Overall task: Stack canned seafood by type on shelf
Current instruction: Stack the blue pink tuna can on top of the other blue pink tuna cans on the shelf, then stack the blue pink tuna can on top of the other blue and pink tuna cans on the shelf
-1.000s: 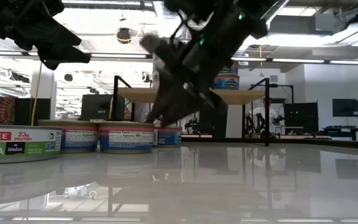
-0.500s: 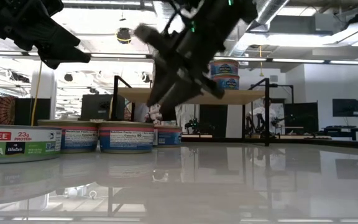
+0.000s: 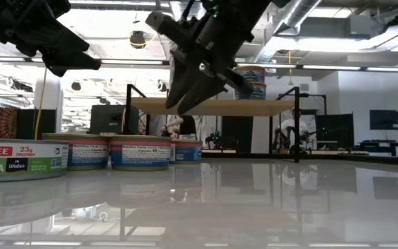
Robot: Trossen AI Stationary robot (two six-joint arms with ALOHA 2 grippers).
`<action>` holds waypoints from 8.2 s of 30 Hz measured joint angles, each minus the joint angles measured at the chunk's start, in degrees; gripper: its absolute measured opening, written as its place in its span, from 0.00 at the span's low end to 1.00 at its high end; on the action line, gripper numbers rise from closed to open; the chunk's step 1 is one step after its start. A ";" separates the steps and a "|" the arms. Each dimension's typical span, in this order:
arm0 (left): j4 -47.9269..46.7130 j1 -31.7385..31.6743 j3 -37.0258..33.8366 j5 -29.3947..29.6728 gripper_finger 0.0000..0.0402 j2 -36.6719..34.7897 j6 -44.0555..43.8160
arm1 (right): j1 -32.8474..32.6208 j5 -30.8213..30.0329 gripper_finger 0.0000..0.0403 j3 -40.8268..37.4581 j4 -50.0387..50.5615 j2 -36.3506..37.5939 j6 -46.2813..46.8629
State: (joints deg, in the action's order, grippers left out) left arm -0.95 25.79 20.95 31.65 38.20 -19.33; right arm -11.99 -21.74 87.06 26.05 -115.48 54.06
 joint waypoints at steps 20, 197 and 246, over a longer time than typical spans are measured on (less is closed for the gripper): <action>0.39 0.00 0.00 -1.40 0.58 -0.01 0.28 | 0.54 -0.74 0.27 10.04 16.08 -9.58 1.44; 0.64 0.01 0.00 -0.77 0.58 -0.01 3.69 | 14.79 -39.82 0.76 9.17 37.72 15.54 -82.81; 0.85 -0.01 0.00 -1.69 0.58 -0.01 3.59 | 17.34 -33.91 0.76 14.23 56.39 20.59 -62.80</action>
State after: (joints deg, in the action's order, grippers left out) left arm -0.10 25.78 20.95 29.95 38.20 -15.74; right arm 5.34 -55.65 101.28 82.44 -94.90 -8.74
